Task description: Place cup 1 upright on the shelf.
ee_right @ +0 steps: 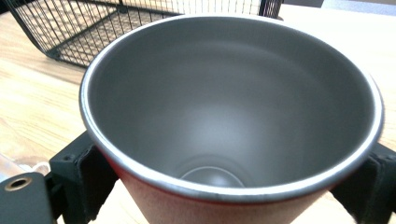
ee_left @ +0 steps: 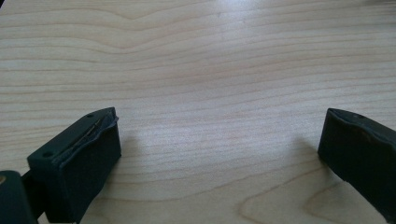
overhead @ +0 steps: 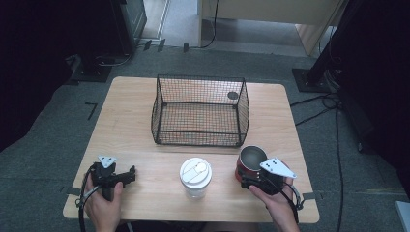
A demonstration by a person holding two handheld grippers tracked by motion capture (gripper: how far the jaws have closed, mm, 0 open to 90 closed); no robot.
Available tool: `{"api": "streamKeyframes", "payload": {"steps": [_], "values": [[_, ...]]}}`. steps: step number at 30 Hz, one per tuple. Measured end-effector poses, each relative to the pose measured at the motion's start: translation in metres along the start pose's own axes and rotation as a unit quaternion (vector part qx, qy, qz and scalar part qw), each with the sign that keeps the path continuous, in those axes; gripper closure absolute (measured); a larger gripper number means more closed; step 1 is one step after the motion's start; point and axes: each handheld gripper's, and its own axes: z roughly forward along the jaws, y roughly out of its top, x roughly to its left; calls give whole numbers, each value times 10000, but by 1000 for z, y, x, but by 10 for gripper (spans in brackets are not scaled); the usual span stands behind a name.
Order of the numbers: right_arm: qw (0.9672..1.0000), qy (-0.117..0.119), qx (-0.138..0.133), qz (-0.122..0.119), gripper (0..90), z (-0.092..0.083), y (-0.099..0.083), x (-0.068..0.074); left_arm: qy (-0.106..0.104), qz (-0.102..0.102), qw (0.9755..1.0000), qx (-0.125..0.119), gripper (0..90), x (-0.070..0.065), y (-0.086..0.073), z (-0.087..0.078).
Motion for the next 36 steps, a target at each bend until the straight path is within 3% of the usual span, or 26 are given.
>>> {"api": "streamKeyframes", "payload": {"steps": [23, 33, 36], "values": [[9986, 301, -379, -214, 76, 1, 39, 24, -1, -13, 10000, -10, 0, 0, 0, 0], [9946, 407, -921, -245, 76, 5, 47, 32, 0, -13, 10000, -10, 0, 0, 0, 0], [9909, 364, -1234, -389, 75, 8, 47, 34, -1, -13, 10000, -9, 0, 0, 0, 0]]}}
